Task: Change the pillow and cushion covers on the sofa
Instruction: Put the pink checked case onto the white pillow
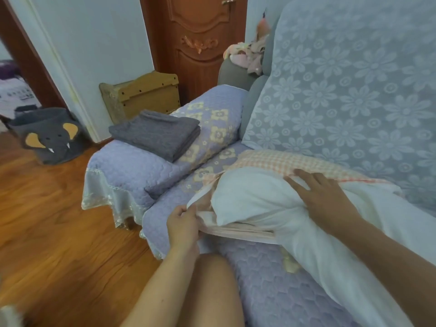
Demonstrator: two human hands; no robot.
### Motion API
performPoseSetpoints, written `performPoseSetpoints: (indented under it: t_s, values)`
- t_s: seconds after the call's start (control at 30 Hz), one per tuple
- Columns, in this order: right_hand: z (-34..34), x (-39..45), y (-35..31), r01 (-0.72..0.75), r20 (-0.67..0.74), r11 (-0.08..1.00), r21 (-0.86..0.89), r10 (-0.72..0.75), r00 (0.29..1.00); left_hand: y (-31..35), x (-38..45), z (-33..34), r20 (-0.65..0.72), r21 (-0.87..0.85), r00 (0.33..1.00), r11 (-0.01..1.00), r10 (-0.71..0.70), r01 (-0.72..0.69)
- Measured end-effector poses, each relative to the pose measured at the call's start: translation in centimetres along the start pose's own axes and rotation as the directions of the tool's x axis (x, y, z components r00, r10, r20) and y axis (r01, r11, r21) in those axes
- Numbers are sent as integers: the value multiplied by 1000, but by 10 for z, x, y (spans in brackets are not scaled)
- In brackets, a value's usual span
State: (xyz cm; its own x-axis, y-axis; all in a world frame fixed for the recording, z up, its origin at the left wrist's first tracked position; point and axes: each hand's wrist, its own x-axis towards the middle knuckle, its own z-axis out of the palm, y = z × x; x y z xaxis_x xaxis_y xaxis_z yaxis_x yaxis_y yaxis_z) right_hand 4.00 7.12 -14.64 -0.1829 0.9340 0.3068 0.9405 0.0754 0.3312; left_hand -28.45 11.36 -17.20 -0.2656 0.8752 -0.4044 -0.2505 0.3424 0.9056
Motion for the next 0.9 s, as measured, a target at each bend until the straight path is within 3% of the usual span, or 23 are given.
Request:
performPoseSetpoints:
  t_s: [0.1,0.2,0.27,0.33,0.4,0.5,0.57,0.63,0.7,0.73,0.8,0.83,0.87,0.9]
  values:
    - [-3,-7,-17,100,-24,995,-23,-101,995,-1,-13,5,-83,-2,989,992,122,-122]
    - [-23,-7,-48,238,-46,971,0,-238,970,-6,-34,9,33,88,982,978,188,-190]
    - [-38,-2,-84,411,-61,908,86,-407,912,-11,-41,10,105,143,973,965,208,-221]
    - [-48,0,-120,557,-17,820,134,-560,828,-12,-41,8,108,157,978,968,179,-195]
    - [-45,8,-137,571,58,803,170,-586,808,-10,-39,4,80,101,990,987,120,-128]
    - [-34,18,-142,447,201,833,327,-523,828,-5,-46,1,53,92,983,979,176,-180]
    - [-49,19,-141,152,309,756,637,-430,848,-1,-61,12,234,234,934,917,269,-323]
    - [-63,14,-134,-200,501,673,712,-287,817,1,-77,30,507,369,826,805,245,-465]
    - [-65,4,-119,-365,539,507,781,-251,804,10,-79,42,620,363,774,827,130,-429]
    - [-69,-3,-113,-405,496,338,849,-249,832,17,-75,44,642,308,764,894,57,-326]
    - [-73,-19,-111,-499,469,-113,859,-217,856,23,-61,42,694,220,717,969,-72,-116]
    - [-67,-30,-118,-521,489,-191,832,-193,851,25,-55,40,724,224,683,969,-96,-102]
    - [-62,-40,-130,-525,506,-187,830,-145,851,27,-49,37,752,248,653,957,-95,-147]
    - [-55,-49,-144,-547,541,-70,834,-82,837,27,-43,35,774,265,629,941,-78,-210]
